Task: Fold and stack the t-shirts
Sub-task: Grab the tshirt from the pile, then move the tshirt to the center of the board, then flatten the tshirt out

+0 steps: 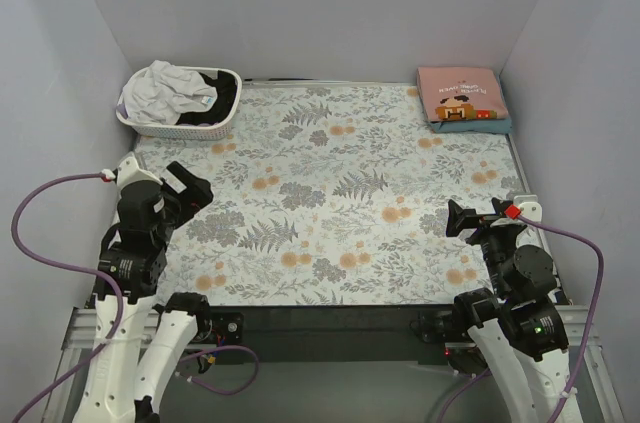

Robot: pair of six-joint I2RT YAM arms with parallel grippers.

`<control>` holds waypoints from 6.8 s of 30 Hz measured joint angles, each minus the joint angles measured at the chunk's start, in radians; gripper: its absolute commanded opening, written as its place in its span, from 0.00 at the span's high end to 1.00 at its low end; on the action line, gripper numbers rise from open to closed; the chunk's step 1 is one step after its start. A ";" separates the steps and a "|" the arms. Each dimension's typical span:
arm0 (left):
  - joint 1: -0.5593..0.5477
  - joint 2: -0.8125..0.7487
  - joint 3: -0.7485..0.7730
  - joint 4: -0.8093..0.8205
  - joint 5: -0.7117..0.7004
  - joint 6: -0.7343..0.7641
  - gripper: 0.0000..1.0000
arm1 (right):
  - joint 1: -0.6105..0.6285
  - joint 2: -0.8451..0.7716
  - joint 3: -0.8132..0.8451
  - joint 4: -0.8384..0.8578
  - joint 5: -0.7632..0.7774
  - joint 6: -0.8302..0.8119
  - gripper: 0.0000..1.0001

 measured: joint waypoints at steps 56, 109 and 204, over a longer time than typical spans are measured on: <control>0.259 1.650 1.012 0.570 -0.231 0.096 1.00 | 0.001 0.156 0.000 -0.001 -0.142 -0.004 0.02; -0.513 0.715 -0.245 0.582 0.167 -0.168 0.53 | 0.137 1.193 0.085 0.137 -0.544 0.174 0.25; -0.515 0.939 -0.101 0.381 -0.226 -0.561 0.50 | 0.066 1.476 0.306 0.219 -0.397 0.136 0.30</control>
